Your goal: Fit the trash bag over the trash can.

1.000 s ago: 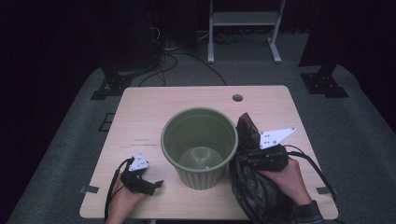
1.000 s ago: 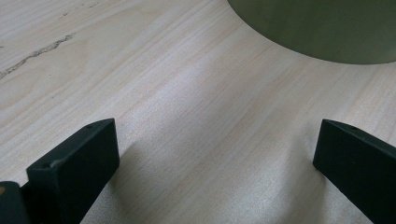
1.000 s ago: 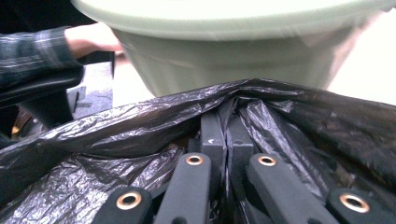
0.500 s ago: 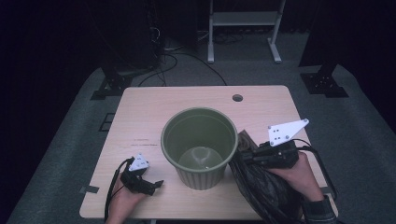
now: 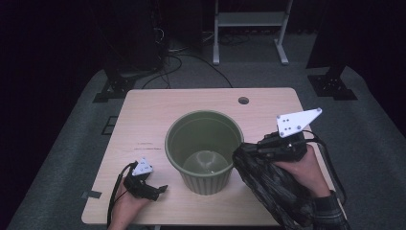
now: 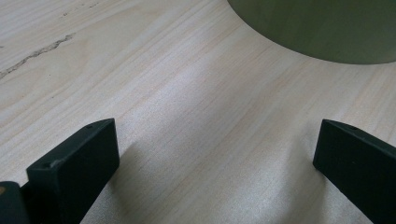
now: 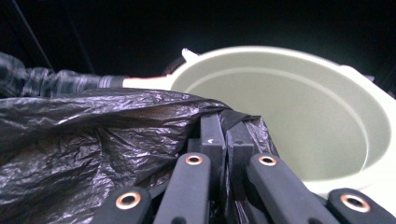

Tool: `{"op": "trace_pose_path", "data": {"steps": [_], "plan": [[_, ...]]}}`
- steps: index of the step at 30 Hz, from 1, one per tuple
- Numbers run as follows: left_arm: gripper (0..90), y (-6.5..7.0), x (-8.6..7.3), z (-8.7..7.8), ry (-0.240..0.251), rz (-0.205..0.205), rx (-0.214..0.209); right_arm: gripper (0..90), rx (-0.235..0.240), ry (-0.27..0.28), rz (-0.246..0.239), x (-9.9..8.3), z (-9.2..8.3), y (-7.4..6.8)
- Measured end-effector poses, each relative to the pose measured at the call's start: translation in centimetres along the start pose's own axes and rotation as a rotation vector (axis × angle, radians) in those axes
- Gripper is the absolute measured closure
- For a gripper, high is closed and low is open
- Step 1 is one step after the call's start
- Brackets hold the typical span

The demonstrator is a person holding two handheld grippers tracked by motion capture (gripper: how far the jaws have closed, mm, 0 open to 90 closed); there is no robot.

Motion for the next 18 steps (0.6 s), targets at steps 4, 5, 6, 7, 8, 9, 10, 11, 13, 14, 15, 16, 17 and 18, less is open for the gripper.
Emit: {"op": "trace_pose_path", "data": {"steps": [4, 5, 6, 7, 8, 9, 10, 11, 13, 14, 15, 16, 17, 18], "plan": [[0.0, 0.0, 0.0, 0.0, 0.001, -0.001, 0.000, 88.4, 0.007, 0.023, -0.026, 1.9, 0.4, 0.3], [0.0, 0.0, 0.0, 0.0, 0.001, 0.000, 0.000, 88.4, 0.009, 0.027, -0.029, 2.3, 0.5, 0.4], [0.0, 0.0, 0.0, 0.0, 0.001, 0.000, 0.000, 88.4, 0.013, 0.034, -0.035, 2.8, 0.6, 0.5], [0.0, 0.0, 0.0, 0.0, 0.001, 0.000, 0.000, 88.4, 0.013, 0.034, -0.035, 2.8, 0.6, 0.5], [0.0, 0.0, 0.0, 0.0, 0.001, 0.000, 0.000, 88.4, 0.017, 0.034, -0.046, 3.6, 1.1, 0.7], [0.0, 0.0, 0.0, 0.0, 0.001, 0.000, 0.000, 88.4, 0.018, 0.031, -0.045, 3.8, 1.3, 0.7], [0.0, 0.0, 0.0, 0.0, 0.001, 0.000, 0.000, 88.4, 0.026, 0.032, -0.046, 4.1, 1.5, 0.8], [0.0, 0.0, 0.0, 0.0, 0.001, 0.000, 0.000, 88.4, 0.033, 0.034, -0.048, 4.4, 1.8, 0.9], [0.0, 0.0, 0.0, 0.0, 0.001, 0.000, 0.000, 88.4, 0.046, 0.036, -0.050, 5.1, 2.3, 1.0], [0.0, 0.0, 0.0, 0.0, 0.001, 0.000, 0.000, 88.4, 0.049, 0.037, -0.053, 5.4, 2.5, 1.1], [0.0, 0.0, 0.0, 0.0, 0.001, -0.001, 0.000, 88.4, 0.052, 0.040, -0.059, 5.8, 2.8, 1.2], [0.0, 0.0, 0.0, 0.0, 0.001, 0.000, 0.000, 88.4, 0.055, 0.043, -0.062, 6.1, 3.0, 1.2], [0.0, 0.0, 0.0, 0.0, 0.002, -0.001, 0.000, 88.4, 0.061, 0.046, -0.062, 6.5, 3.3, 1.3], [0.0, 0.0, 0.0, 0.0, 0.002, -0.001, 0.000, 88.4, 0.066, 0.048, -0.066, 6.9, 3.5, 1.4]]}}
Point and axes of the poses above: each handheld gripper's, and its own axes: z roughly forward along the jaws, x roughly out of its top, y roughly to its right, the point moved 9 cm from there along z, roughly forward along the jaws, and after that the axes turned 4 degrees about x, right-handed, at the moved point
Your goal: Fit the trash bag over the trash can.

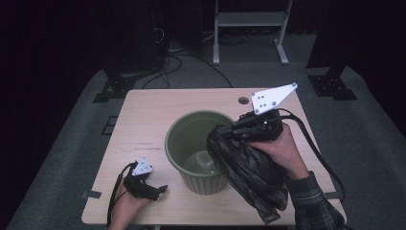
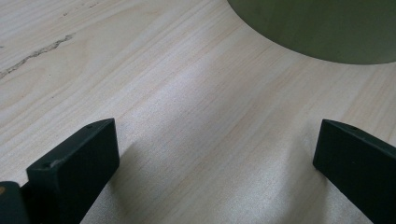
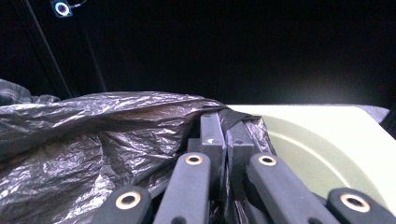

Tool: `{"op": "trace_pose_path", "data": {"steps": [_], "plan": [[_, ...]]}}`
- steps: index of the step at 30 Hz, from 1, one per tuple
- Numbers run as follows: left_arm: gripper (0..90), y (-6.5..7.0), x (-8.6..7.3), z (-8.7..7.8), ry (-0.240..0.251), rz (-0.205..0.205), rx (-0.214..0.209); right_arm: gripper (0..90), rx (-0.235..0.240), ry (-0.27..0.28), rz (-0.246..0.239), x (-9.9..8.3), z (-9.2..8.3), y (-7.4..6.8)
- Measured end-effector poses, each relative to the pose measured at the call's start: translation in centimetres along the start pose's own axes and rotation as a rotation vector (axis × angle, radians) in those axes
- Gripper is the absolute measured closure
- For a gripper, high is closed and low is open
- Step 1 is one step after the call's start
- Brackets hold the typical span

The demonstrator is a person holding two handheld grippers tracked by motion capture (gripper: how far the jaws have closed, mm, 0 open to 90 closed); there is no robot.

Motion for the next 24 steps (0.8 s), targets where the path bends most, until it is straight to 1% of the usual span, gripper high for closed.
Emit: {"op": "trace_pose_path", "data": {"steps": [2, 3, 5, 10, 15, 18, 24], "plan": [[0.0, 0.0, 0.0, 0.0, 0.000, 0.000, 0.000, 88.4, 0.013, 0.009, -0.005, 0.8, 0.5, 0.2], [0.0, 0.0, 0.0, 0.0, 0.000, 0.000, 0.000, 88.4, 0.013, 0.009, -0.005, 0.8, 0.5, 0.2], [0.0, 0.0, 0.0, 0.0, 0.000, 0.000, 0.000, 88.3, 0.026, 0.014, -0.012, 1.7, 1.1, 0.5], [0.0, 0.0, 0.0, 0.0, -0.001, 0.001, 0.000, 88.3, 0.082, 0.035, -0.016, 3.7, 3.2, 1.1], [0.0, 0.0, 0.0, 0.0, 0.000, 0.000, -0.001, 88.3, 0.095, 0.032, -0.030, 5.2, 5.1, 1.9], [0.0, 0.0, 0.0, 0.0, 0.000, 0.000, -0.001, 88.3, 0.089, 0.021, -0.046, 6.1, 6.2, 2.7], [0.0, 0.0, 0.0, 0.0, 0.001, 0.001, -0.003, 88.1, 0.091, 0.043, -0.052, 8.1, 8.0, 4.3]]}}
Point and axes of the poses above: each handheld gripper's, and its own axes: z roughly forward along the jaws, x roughly out of its top, y roughly to its right, the point moved 9 cm from there along z, roughly forward along the jaws, and after that the axes turned 4 degrees about x, right-handed, at the moved point
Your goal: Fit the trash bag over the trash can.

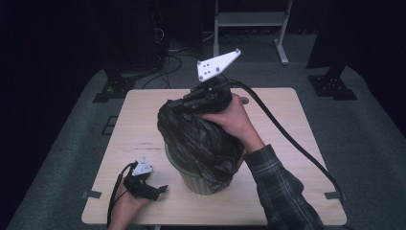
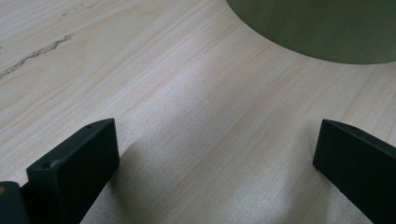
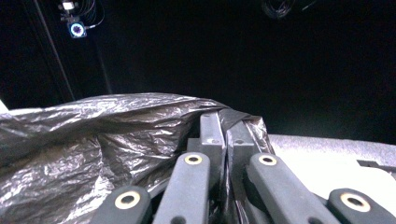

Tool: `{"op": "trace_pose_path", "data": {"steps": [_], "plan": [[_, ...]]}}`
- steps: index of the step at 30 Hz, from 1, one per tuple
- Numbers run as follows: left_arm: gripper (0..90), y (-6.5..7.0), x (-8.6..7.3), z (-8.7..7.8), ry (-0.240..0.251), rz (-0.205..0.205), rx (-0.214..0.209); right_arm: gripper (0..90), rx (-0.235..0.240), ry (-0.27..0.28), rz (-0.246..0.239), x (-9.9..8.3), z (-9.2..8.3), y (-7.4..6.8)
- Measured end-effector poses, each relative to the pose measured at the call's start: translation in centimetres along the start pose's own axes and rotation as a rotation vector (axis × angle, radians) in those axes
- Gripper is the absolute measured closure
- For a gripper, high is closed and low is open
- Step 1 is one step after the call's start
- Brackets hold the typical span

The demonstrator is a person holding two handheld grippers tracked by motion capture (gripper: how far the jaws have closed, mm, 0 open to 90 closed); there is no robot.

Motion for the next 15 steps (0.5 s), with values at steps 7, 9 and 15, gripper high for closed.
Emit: {"op": "trace_pose_path", "data": {"steps": [7, 9, 15], "plan": [[0.0, 0.0, 0.0, 0.0, -0.001, 0.002, -0.002, 87.6, 0.018, 0.029, 0.014, 0.6, 1.2, 1.4], [0.0, 0.0, 0.0, 0.0, -0.001, 0.003, -0.002, 86.7, 0.012, 0.008, 0.028, 0.0, 1.5, 1.7], [0.0, 0.0, 0.0, 0.0, -0.001, 0.004, -0.004, 86.4, 0.005, -0.026, 0.052, -2.0, 1.3, 1.6]]}}
Point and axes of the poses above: each handheld gripper's, and its own axes: z roughly forward along the jaws, x roughly out of its top, y roughly to its right, the point moved 9 cm from there along z, roughly forward along the jaws, and after that the axes turned 4 degrees about x, right-handed, at the moved point
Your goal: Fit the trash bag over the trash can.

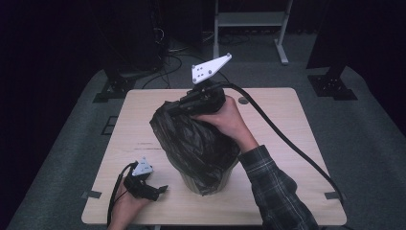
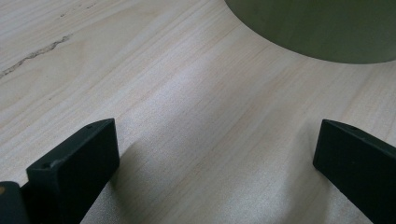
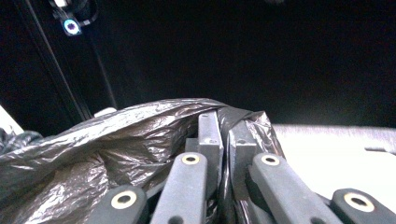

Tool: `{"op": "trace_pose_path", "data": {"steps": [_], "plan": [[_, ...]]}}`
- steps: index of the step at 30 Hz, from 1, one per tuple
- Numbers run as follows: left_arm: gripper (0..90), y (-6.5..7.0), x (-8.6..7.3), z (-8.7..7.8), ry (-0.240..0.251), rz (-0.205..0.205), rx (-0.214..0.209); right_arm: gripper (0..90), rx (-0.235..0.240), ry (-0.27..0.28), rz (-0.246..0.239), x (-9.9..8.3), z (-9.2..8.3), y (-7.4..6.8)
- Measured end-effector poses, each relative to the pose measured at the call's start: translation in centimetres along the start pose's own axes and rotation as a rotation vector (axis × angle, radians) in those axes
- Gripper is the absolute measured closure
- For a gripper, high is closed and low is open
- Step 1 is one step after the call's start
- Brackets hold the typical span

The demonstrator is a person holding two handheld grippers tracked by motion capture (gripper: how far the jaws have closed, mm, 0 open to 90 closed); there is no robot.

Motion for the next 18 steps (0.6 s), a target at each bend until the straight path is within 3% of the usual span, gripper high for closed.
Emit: {"op": "trace_pose_path", "data": {"steps": [7, 18], "plan": [[0.0, 0.0, 0.0, 0.0, 0.000, 0.000, 0.001, 86.5, -0.075, -0.076, 0.013, -2.2, -1.3, -0.1], [0.0, 0.0, 0.0, 0.0, 0.001, 0.001, 0.001, 84.6, -0.139, -0.206, 0.069, -6.6, -2.6, 0.1]]}}
Point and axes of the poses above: each handheld gripper's, and its own axes: z roughly forward along the jaws, x roughly out of its top, y roughly to its right, the point moved 9 cm from there along z, roughly forward along the jaws, and after that the axes turned 4 degrees about x, right-handed, at the moved point
